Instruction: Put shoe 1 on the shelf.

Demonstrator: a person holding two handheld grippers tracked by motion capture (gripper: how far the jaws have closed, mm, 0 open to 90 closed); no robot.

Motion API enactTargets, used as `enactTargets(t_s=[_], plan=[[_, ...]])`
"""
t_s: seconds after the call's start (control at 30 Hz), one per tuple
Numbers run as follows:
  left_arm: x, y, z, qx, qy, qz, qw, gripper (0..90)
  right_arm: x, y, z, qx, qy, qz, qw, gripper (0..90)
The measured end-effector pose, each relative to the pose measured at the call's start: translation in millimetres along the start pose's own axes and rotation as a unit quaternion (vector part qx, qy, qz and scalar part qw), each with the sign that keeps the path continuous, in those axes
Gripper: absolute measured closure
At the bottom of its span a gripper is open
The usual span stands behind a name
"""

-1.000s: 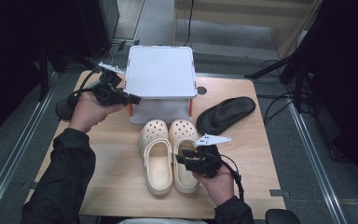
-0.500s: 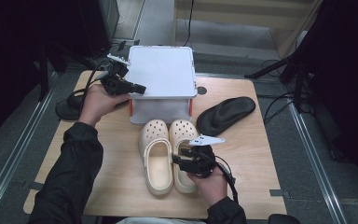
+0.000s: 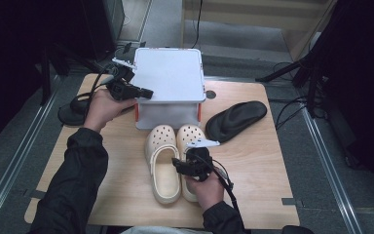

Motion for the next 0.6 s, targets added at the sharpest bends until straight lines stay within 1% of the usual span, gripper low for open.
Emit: enactTargets(t_s=[0.07,0.2,0.27,0.37,0.47,0.6], plan=[[0.5,-0.3,-0.1,0.000,-0.002,-0.002,1.0000,89.8,0.1,-3.2,-0.3,-0.001,-0.016,-0.001,0.9999,50.0],[0.4,-0.7,0.3,0.004,-0.001,-0.001,1.0000,89.9,0.5,-5.5,-1.6,-0.001,-0.023,-0.001,0.9997,52.3],[0.7,-0.7,0.2,0.004,-0.001,-0.001,1.0000,90.0,0.7,-5.6,-2.0,0.000,-0.027,-0.002,0.9996,54.9],[0.2,1.2,1.0,0.000,-0.003,-0.008,1.0000,89.9,1.0,-5.5,-2.2,0.000,-0.042,-0.004,0.9991,57.4],[0.0,2.4,1.8,-0.001,-0.005,-0.009,0.9999,89.9,0.8,-5.2,-2.6,-0.001,-0.057,-0.003,0.9984,59.1],[0.4,1.8,1.6,-0.001,-0.005,-0.009,0.9999,89.9,1.3,-4.4,-2.8,0.001,-0.065,0.003,0.9979,62.5]])
Point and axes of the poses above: each handheld gripper's, and its own axes: y roughly backward along the jaws, z roughly out of its underside, x roughly to its right, the point moved 6 cm from there along -y, roughly forward along the jaws, and after that the axes turned 14 degrees about -y, right-handed, at the moved point
